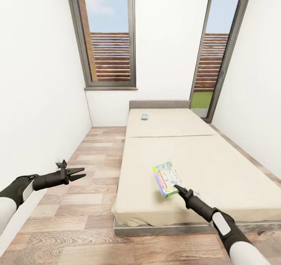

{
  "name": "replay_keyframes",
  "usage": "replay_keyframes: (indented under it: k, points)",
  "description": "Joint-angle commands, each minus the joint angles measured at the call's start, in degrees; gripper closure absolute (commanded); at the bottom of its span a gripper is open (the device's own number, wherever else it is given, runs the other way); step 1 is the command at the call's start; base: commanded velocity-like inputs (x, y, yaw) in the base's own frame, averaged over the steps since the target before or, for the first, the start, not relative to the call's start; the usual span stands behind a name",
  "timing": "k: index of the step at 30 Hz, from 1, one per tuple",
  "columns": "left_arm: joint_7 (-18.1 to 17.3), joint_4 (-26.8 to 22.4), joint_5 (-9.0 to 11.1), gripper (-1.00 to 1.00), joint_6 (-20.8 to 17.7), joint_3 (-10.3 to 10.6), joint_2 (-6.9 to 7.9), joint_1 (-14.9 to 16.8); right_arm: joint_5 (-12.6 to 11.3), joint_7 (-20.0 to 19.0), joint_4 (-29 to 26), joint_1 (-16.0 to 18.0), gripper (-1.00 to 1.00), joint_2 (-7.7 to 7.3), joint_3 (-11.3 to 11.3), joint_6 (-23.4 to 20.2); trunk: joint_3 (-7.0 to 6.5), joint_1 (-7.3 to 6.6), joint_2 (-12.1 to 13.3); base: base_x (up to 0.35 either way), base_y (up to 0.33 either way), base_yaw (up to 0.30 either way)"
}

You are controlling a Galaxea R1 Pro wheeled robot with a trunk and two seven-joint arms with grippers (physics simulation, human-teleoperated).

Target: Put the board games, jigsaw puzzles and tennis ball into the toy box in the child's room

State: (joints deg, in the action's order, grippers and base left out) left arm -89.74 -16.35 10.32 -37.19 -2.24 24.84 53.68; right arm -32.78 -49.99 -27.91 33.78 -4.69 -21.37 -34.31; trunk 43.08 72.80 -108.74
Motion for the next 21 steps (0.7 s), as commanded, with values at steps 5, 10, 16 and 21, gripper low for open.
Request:
replay_keyframes:
  k: [5,10,16,21]
  points:
    - [-0.26,-0.47,-0.24,-1.0,-0.59,-0.05,-0.04,0.02,0.2,0.19,-4.5,-0.42,1.0,0.19,2.18,0.03,-0.84,-1.11,2.0,0.0,0.0,0.0]
    - [-0.26,-0.52,-0.36,-1.0,-0.61,-0.12,0.03,0.02,0.25,0.13,-5.31,-0.47,1.0,0.22,2.64,0.03,-1.74,-2.21,4.0,0.0,0.0,0.0]
    - [-0.26,-0.53,-0.38,-1.0,-0.69,-0.09,0.04,0.02,0.26,0.25,-5.63,-0.47,1.0,0.23,2.73,-0.26,-2.81,-3.52,6.41,0.0,0.0,0.0]
    - [-0.26,-0.53,-0.42,-1.0,-0.83,-0.04,0.04,0.02,0.26,-0.06,-5.75,-0.55,1.0,-0.08,2.7,-0.09,-3.71,-4.62,8.42,-0.1,0.0,0.0]
